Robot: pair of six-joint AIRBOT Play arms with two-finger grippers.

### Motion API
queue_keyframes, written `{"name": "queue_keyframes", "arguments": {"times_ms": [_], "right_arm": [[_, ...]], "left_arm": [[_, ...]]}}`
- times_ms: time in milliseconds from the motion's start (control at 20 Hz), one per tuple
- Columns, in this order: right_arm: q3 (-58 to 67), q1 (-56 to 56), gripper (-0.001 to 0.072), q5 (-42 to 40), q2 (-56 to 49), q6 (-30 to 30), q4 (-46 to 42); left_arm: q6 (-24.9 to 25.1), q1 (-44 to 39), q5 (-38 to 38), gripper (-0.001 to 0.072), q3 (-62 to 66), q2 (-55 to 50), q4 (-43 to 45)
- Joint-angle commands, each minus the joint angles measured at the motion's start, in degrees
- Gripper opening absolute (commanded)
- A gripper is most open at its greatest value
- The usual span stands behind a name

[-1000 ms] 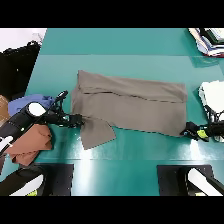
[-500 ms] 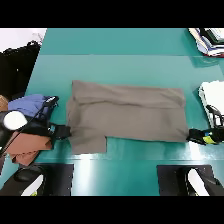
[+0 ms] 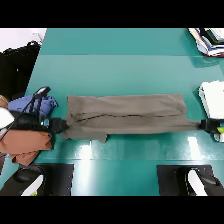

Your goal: Fold the shirts.

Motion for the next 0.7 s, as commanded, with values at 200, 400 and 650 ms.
{"name": "queue_keyframes", "arguments": {"times_ms": [200, 400, 650], "right_arm": [[19.61, 6.97, 0.0019, -3.96, -30.84, 0.90, 1.03], [28.20, 7.21, 0.0019, -3.93, -40.76, 1.01, 4.70], [36.17, 2.54, 0.0410, -3.34, -45.72, -0.96, 15.89]], "left_arm": [[5.97, 0.09, 16.26, 0.0023, 17.22, -28.83, 1.25], [5.97, 0.07, 19.12, 0.0023, 24.13, -37.53, 1.46], [5.92, 0.07, 18.67, 0.0623, 27.06, -37.97, 1.46]]}}
